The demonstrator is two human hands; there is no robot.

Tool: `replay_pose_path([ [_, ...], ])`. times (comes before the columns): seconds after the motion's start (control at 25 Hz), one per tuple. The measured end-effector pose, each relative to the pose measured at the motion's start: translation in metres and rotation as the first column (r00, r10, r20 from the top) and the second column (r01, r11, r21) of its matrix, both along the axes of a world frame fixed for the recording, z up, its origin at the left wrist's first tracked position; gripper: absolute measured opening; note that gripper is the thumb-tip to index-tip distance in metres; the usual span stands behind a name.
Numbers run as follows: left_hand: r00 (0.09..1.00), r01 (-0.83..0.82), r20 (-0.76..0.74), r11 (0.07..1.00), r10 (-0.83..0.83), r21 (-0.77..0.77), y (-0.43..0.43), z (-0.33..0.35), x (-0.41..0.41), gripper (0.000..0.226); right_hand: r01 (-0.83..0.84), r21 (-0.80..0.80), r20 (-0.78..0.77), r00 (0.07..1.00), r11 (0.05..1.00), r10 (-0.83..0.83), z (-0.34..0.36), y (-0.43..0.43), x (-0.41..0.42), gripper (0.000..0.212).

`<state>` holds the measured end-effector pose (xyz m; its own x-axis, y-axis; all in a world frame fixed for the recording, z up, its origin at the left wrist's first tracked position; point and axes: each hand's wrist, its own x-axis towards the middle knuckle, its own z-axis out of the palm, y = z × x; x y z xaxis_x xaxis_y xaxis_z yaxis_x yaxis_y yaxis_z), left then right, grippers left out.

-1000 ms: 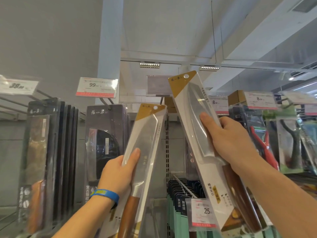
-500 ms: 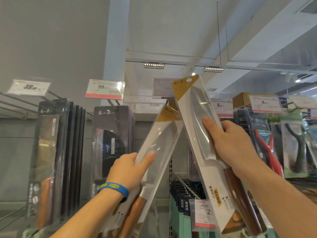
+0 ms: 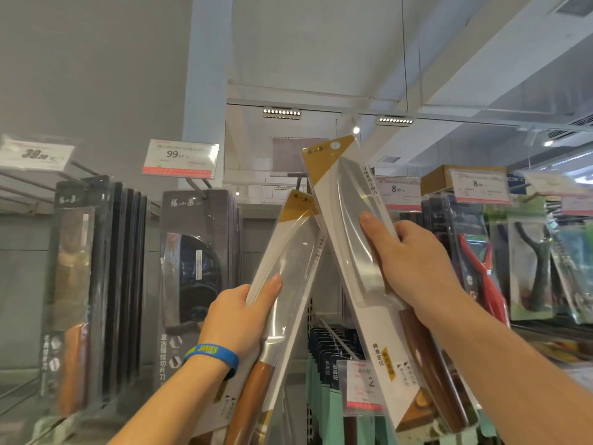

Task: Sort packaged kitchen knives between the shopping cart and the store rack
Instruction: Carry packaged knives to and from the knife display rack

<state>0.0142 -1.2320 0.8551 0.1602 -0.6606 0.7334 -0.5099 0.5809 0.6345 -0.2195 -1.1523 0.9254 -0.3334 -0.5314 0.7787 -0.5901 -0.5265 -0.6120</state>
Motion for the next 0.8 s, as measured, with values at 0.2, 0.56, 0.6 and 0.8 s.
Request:
replay_pose_path([
  [0.2,1.000,-0.020,-0.020,0.998,0.019,-0.061,-0.002,-0.001,-0.005,0.074,0.024,0.004,-0.018,1.000,1.000,-0.024,-0.002,0.001,-0.001,0.052],
  [0.56,0.997,0.045,-0.063,0.998,-0.047,-0.037,-0.012,-0.004,-0.008,0.076,0.051,0.030,-0.037,0.998,0.998,-0.050,-0.006,-0.002,-0.008,0.056],
  [0.6,0.996,0.053,-0.076,0.998,-0.056,-0.040,-0.013,-0.003,-0.007,0.073,0.056,0.030,-0.037,0.998,0.998,-0.055,-0.006,-0.003,-0.008,0.057],
  [0.8,0.993,0.065,-0.093,0.997,-0.068,-0.036,-0.016,0.002,-0.004,0.078,0.065,0.035,-0.035,0.997,0.997,-0.064,-0.004,0.000,-0.007,0.056],
])
